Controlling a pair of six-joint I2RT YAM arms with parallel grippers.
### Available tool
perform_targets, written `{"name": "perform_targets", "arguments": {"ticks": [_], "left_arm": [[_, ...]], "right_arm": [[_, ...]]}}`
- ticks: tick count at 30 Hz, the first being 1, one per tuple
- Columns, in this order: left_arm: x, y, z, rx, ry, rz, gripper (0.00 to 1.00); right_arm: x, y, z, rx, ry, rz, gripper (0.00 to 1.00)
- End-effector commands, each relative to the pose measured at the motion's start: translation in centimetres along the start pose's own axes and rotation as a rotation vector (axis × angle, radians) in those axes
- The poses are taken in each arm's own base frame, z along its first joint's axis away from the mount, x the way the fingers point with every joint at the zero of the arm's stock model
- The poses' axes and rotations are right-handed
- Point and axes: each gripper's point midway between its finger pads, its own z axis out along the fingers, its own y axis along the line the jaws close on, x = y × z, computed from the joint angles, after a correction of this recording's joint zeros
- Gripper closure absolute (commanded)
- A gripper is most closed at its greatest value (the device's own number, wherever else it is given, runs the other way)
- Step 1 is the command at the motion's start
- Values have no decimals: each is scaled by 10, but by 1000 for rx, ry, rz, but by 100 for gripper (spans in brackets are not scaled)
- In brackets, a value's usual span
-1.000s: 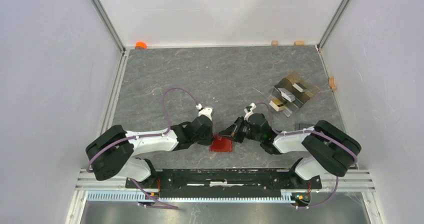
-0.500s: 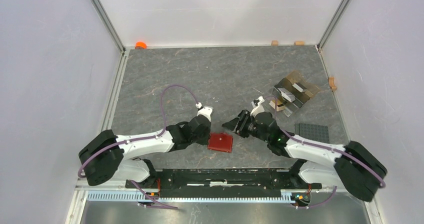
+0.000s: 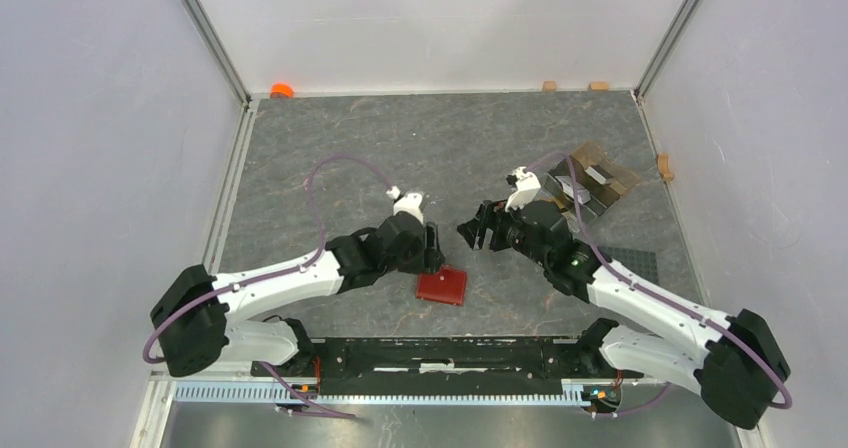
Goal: Put the credit cards into the card holder
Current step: Open the card holder at the center of the board.
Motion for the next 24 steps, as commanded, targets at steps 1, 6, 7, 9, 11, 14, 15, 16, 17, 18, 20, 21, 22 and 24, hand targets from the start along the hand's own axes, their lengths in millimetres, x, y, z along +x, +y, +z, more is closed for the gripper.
{"name": "perform_targets", "arguments": {"ticks": [1,6,7,9,11,14,15,16,17,18,20,21,22,24], "left_arm": [[43,-2,-4,65,85,-345,35],[61,14,-7,63,65,-488,35],[64,16,-8,61,64,-500,35],[67,17,-10,70,63,-527,35],[69,16,-11,87,67,-558,35],[76,11,-6,128,81,-602,36],[79,10,-4,136,90,-609,37],[81,8,-1,142,103,-612,38],[84,6,2,149,117,-613,38],[85,4,4,152,127,-614,39],[88,3,9,152,136,-618,39],[90,4,12,151,136,-625,40],[91,4,14,149,135,-629,40],[92,3,19,146,139,-626,41]], "right_arm": [[12,2,6,-93,109,-225,23],[27,14,18,-233,174,-274,28],[31,16,21,-254,194,-275,30],[42,17,29,-278,237,-268,37],[50,19,35,-305,273,-260,39],[63,19,41,-333,316,-238,40],[68,19,42,-340,329,-230,41],[73,17,43,-344,345,-223,41],[77,17,43,-349,357,-215,41],[82,15,42,-351,369,-209,41],[90,12,41,-348,389,-197,41],[94,10,40,-349,399,-190,41],[98,9,39,-348,407,-182,41],[105,5,37,-344,422,-175,41]]}}
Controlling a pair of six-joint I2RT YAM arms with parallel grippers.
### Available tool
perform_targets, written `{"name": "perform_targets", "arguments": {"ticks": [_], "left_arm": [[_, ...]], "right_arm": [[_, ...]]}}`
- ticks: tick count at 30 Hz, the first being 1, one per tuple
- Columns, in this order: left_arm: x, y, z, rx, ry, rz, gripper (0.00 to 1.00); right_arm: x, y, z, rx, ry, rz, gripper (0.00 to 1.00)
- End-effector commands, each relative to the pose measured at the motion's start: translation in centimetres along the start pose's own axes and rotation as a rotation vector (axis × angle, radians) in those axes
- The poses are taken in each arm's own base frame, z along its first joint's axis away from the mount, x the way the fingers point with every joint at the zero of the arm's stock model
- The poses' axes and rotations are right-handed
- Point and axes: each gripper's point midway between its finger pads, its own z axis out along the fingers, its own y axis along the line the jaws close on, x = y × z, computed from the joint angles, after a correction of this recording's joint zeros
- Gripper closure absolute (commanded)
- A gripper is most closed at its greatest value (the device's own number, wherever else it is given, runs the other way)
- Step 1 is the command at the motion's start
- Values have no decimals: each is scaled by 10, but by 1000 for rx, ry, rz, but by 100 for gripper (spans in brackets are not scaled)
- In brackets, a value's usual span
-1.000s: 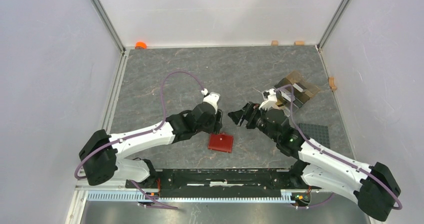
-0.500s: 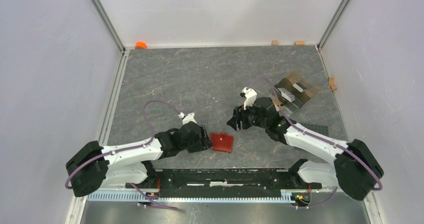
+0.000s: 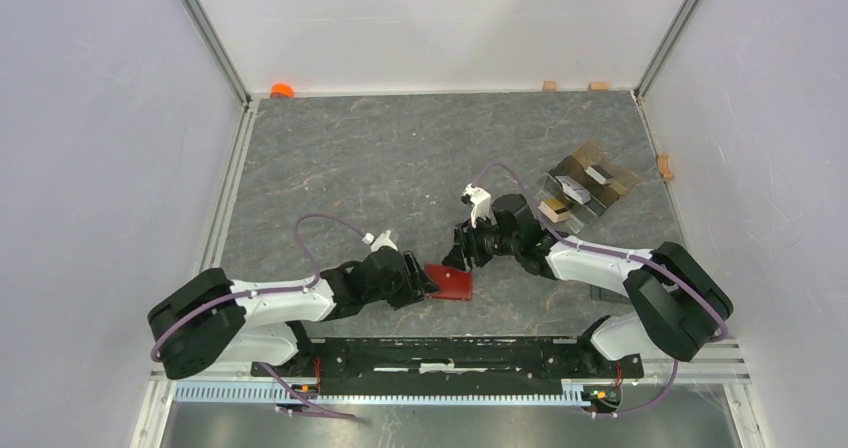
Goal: Put the credit cards into the card holder
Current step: Open the card holder at the center of the board.
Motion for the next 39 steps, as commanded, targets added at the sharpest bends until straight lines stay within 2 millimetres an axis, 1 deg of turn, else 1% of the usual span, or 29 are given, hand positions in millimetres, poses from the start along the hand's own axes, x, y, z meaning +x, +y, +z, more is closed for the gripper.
{"name": "perform_targets", "arguments": {"ticks": [1,3,6,11,14,16,18,20,22,25,28,30,32,35,36,37,39], "left_arm": [[-2,-14,9,54,-7,-45,41],[-3,-14,12,44,-8,-29,41],[-7,-9,17,16,-27,-16,43],[-19,-2,24,-26,-57,11,48],[-29,-1,29,-39,-79,29,53],[-39,-4,33,-37,-95,37,55],[-47,-9,38,-24,-107,44,57],[-55,-15,42,-13,-112,55,58],[-63,-19,45,-7,-114,72,60],[-72,-24,42,-19,-130,110,60],[-77,-24,34,-55,-143,154,55],[-75,-22,28,-77,-138,169,51],[-68,-19,23,-91,-121,175,46],[-53,-19,21,-89,-96,170,42],[-44,-13,20,-109,-74,168,40],[-38,-12,20,-112,-62,172,35],[-31,-10,21,-113,-50,160,31]], "right_arm": [[7,3,1,-40,-8,0,41],[14,-2,0,-17,4,2,40],[27,-12,-1,14,28,6,40],[36,-16,-6,31,46,9,38],[43,-15,-9,39,63,50,38],[52,-14,-13,49,83,110,38],[59,-8,-16,26,92,160,38],[60,-1,-21,5,76,183,38],[52,-2,-27,28,50,167,37],[30,-10,-36,106,22,104,35],[12,-19,-40,134,3,73,34],[10,-26,-40,135,8,87,34],[12,-30,-39,122,16,103,34],[15,-30,-36,100,30,111,34],[17,-29,-36,89,35,113,34],[18,-28,-36,81,36,118,34],[23,-27,-36,74,40,129,34]]}}
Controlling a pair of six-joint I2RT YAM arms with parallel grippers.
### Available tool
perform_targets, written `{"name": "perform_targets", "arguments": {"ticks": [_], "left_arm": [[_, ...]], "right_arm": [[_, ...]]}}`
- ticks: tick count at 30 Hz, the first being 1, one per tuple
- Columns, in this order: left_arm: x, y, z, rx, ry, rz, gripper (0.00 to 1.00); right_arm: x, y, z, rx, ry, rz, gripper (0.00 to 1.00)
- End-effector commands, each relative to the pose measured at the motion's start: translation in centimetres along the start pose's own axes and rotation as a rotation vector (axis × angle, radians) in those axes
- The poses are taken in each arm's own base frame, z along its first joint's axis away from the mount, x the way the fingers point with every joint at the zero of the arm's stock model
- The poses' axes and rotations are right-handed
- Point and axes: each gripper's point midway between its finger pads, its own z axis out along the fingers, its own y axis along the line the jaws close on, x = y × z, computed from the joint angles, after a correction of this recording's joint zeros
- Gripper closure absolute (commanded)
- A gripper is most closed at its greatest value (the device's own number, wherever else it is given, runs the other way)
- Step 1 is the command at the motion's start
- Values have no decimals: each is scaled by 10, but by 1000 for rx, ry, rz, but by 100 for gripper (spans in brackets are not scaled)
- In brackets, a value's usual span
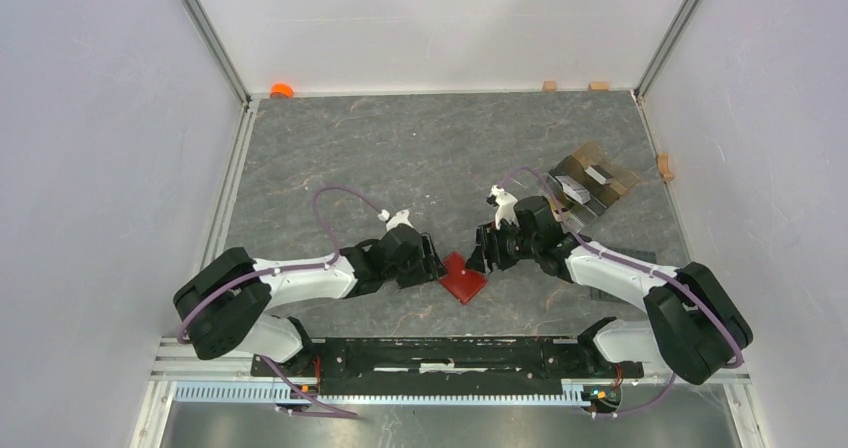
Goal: Put the credit cards into the card holder
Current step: Open the card holder at the center of the board.
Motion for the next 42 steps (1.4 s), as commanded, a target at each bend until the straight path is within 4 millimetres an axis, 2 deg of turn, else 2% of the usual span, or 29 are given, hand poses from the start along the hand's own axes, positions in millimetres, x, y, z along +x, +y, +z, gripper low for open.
{"name": "perform_targets", "arguments": {"ticks": [1,6,12,14,19,25,33,35,37,40,42], "left_arm": [[12,4,-3,-15,11,4,31],[15,-10,5,50,24,-3,36],[20,-17,18,78,55,2,48],[21,-18,20,83,58,0,52],[23,-20,23,95,65,-7,57],[24,-24,24,112,70,-8,57],[28,-36,25,170,95,-8,57],[27,-38,25,183,90,-3,57],[24,-39,24,186,74,7,56],[15,-37,16,162,37,33,51],[5,-32,8,129,-2,58,46]], "right_arm": [[2,8,-1,-52,0,-14,34],[19,5,-2,-50,21,34,35],[32,2,-4,-45,18,76,36],[31,8,-5,-69,6,92,37],[24,15,-9,-96,-30,118,39],[13,21,-15,-98,-77,126,40],[8,37,-16,-159,-98,128,45],[7,42,-16,-167,-102,121,52],[7,43,-14,-152,-104,97,66],[7,32,-13,-50,-96,52,85],[6,23,-13,25,-102,27,94]]}}
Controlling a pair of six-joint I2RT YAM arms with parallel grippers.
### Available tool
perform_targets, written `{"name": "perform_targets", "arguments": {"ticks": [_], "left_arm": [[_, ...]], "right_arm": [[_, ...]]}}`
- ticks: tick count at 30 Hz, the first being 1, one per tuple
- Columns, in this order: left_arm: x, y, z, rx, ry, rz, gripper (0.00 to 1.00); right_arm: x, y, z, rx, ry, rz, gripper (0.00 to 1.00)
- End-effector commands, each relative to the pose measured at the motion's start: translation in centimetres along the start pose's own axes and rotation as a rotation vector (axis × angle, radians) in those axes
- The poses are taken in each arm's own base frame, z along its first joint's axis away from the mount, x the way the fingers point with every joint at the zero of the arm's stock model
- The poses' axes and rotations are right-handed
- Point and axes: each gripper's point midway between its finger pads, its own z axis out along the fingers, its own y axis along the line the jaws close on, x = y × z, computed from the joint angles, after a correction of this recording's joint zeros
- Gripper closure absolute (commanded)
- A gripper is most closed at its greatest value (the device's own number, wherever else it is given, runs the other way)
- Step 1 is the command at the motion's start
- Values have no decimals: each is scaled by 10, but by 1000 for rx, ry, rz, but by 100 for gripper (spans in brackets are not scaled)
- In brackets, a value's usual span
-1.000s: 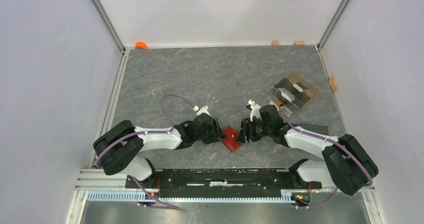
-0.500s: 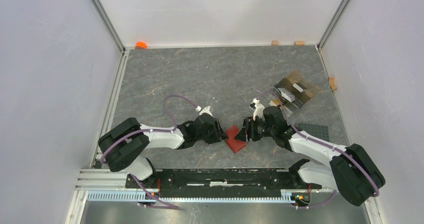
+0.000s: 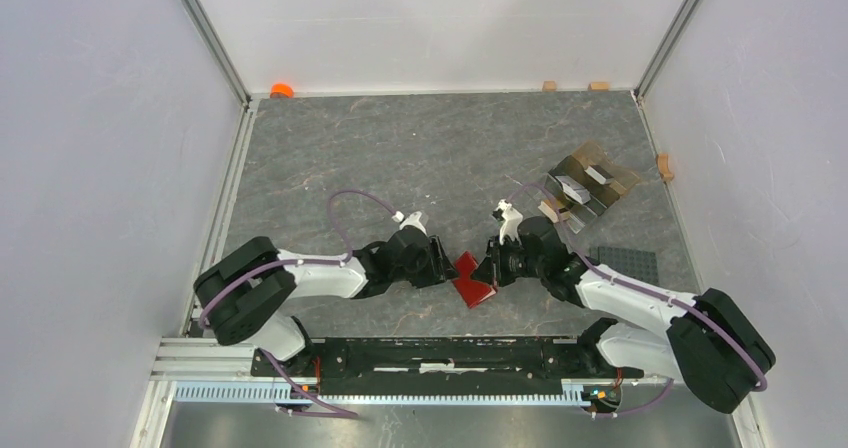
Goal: Put the credit cards into the card holder
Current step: Open the card holder at the center of the board.
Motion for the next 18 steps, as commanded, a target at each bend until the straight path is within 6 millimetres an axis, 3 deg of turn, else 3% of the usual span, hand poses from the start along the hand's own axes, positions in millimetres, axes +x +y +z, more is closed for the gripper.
{"name": "perform_targets", "arguments": {"ticks": [1,5,10,13,15,18], "left_arm": [[-21,-1,-18,-46,-84,64,44],[-31,2,-39,-81,-126,76,39],[-39,-23,-59,16,-153,67,32],[-44,-28,-67,44,-175,49,26],[-48,-22,-69,38,-194,33,23],[-49,-14,-67,41,-183,12,20]], "right_arm": [[-22,-8,-4,132,-61,-91,97],[-31,-21,-11,294,-71,-152,100],[-36,-14,-11,374,-79,-203,100],[-37,-2,-6,383,-86,-218,91],[-33,6,0,376,-83,-226,80],[-23,19,13,346,-54,-236,74]]}}
